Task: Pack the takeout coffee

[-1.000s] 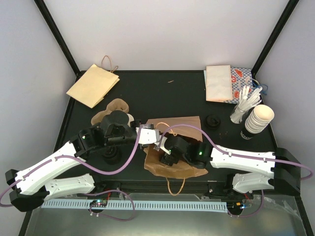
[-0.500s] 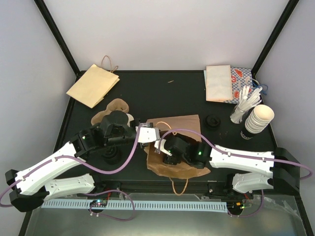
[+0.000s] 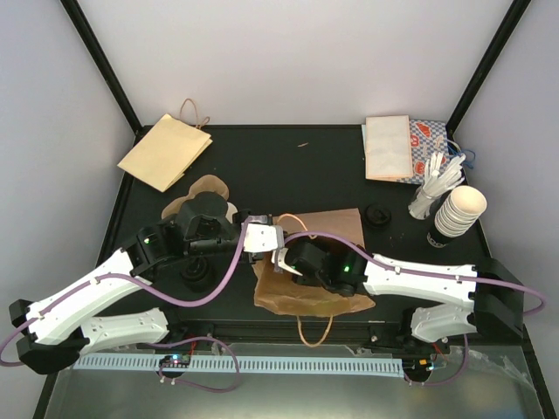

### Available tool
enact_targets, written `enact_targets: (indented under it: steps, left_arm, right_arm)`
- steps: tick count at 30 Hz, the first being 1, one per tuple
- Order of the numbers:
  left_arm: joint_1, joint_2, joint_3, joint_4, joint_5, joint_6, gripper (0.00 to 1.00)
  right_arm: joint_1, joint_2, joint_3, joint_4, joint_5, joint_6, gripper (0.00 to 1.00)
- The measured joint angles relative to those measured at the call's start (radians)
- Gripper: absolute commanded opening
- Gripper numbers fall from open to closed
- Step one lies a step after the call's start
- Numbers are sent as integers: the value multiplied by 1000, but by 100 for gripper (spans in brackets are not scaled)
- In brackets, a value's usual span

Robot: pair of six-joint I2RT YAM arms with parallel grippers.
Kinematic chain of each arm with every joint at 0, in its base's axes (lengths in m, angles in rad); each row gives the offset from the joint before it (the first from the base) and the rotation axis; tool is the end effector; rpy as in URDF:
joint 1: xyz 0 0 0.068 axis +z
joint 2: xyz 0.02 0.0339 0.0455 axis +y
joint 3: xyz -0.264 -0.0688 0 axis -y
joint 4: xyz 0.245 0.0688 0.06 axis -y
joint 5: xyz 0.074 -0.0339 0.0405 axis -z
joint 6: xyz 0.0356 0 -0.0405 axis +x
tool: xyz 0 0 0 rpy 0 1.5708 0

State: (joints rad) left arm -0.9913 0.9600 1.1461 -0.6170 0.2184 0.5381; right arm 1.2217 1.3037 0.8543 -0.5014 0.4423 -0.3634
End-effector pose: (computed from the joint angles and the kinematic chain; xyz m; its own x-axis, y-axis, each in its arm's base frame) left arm 0.1015 -0.1691 0.3886 0.2775 0.4897 -0.8266 0.9112 0.1385 0.3879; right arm 0.1028 0.2379 0.2293 0.0114 -0.9078 -0.4193 -0.8132 0.2355 -0.5321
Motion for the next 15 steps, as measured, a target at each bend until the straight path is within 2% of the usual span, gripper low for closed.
enact_targets:
  steps: [3, 6, 7, 8, 15]
  left_arm:
    - [0, 0, 0, -8, 10, 0, 2]
    - [0, 0, 0, -14, 16, 0, 2]
    - [0, 0, 0, -16, 18, 1, 2]
    - [0, 0, 0, -18, 20, 1, 1]
    - [0, 0, 0, -39, 55, 2, 1]
  right_arm:
    - [0, 13, 12, -16, 0, -23, 47]
    - [0, 16, 19, -31, 2, -42, 24]
    - [0, 16, 19, -35, 2, -49, 12]
    - [0, 16, 20, -43, 2, -48, 3]
    - [0, 22, 29, -84, 10, -74, 1]
